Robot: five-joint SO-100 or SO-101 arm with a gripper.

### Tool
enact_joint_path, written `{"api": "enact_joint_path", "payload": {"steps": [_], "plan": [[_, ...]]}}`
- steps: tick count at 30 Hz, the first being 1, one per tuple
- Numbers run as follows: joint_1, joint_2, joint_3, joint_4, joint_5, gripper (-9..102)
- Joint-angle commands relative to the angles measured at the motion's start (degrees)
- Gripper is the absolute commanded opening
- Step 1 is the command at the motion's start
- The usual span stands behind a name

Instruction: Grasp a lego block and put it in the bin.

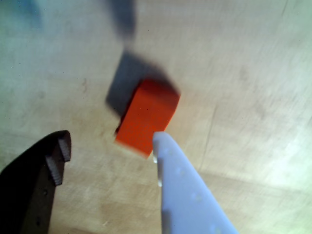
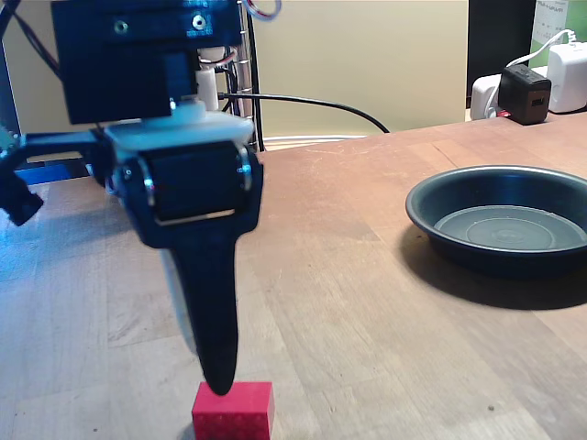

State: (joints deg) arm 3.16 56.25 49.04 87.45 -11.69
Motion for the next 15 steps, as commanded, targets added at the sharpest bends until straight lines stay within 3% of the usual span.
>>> {"api": "enact_joint_path", "payload": {"steps": [1, 15], "plan": [[0.0, 0.4, -1.4, 0.2, -0.4, 16], [-1.3, 0.4, 4.0, 0.2, 0.4, 16]]}}
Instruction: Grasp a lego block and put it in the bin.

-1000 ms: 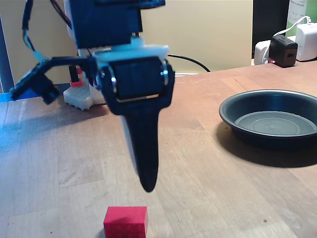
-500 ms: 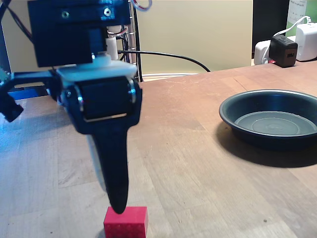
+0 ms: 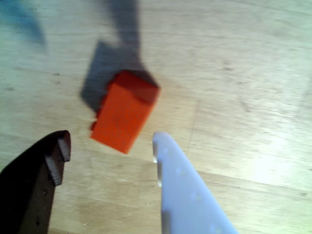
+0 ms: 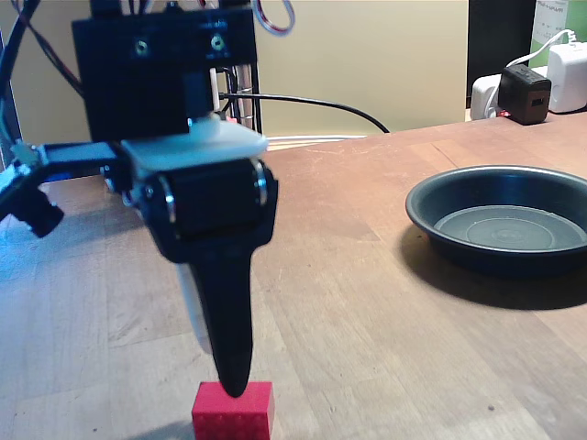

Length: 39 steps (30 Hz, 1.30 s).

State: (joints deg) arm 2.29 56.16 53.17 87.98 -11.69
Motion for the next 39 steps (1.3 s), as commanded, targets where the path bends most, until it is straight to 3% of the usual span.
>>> {"api": "enact_joint_path", "payload": {"steps": [1, 7, 28, 34, 39], "plan": [[-0.6, 0.5, -0.3, -0.4, 0.4, 16], [-1.6, 0.3, 1.2, -3.7, 1.7, 16], [-1.5, -4.7, -4.4, -4.0, 2.1, 15], [-1.4, -4.7, -4.4, -3.9, 2.1, 4], [-1.4, -4.7, -4.1, -3.9, 2.0, 2]]}}
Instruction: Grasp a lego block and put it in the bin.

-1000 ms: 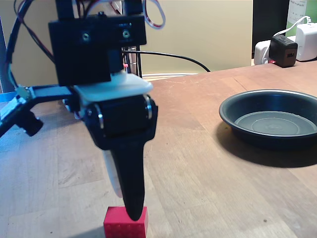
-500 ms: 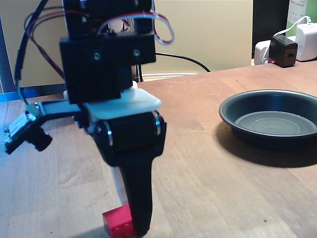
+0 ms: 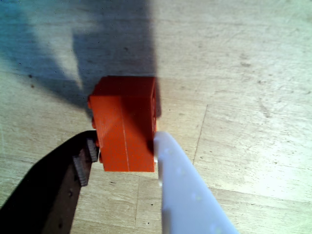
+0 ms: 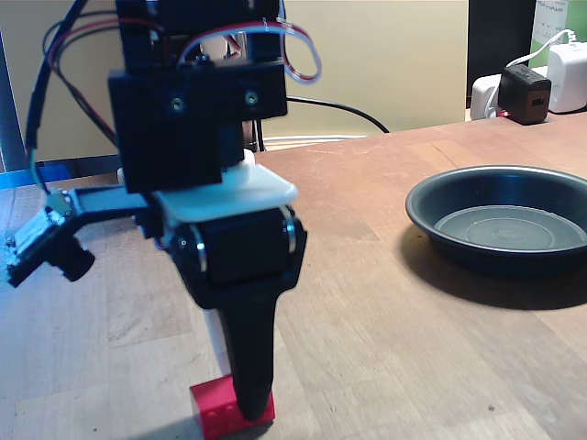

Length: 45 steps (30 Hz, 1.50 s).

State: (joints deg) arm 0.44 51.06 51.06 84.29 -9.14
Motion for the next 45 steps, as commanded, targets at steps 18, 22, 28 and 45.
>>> {"api": "enact_joint_path", "payload": {"steps": [18, 22, 28, 45], "plan": [[-0.4, 2.5, -1.3, 5.6, 0.2, 1], [-0.4, 8.6, 2.2, 8.4, 0.3, -1], [-1.4, 18.6, 13.1, 7.3, 0.3, -1], [-17.9, 38.8, 34.4, 7.1, 20.3, -1]]}}
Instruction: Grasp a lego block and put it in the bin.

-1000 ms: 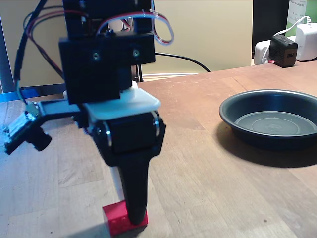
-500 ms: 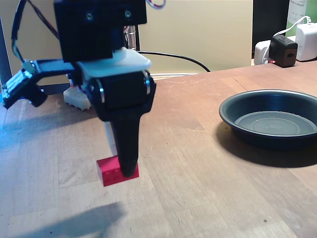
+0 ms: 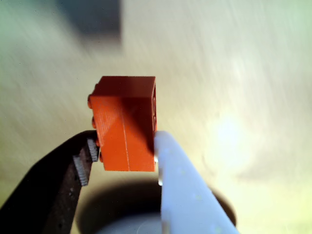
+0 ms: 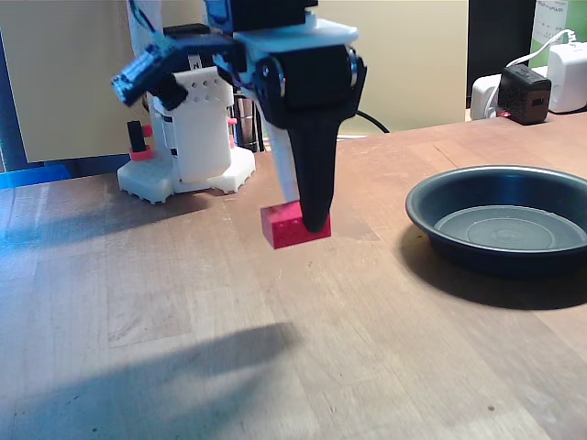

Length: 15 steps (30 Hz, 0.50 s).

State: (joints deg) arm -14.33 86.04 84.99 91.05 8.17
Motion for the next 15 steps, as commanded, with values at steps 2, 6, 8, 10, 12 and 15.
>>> {"api": "enact_joint_path", "payload": {"steps": [2, 6, 8, 10, 12, 15], "plan": [[-5.9, 4.5, 0.8, 0.6, 6.3, -1], [-10.8, 5.0, 0.7, 1.1, 11.5, -1], [-13.1, 4.7, 0.6, 1.1, 14.3, -1], [-15.6, 4.4, 0.5, 0.9, 17.8, -1], [-18.3, 4.3, 0.4, 0.4, 21.6, -1], [-21.9, 4.2, 0.0, 0.4, 26.5, -1]]}}
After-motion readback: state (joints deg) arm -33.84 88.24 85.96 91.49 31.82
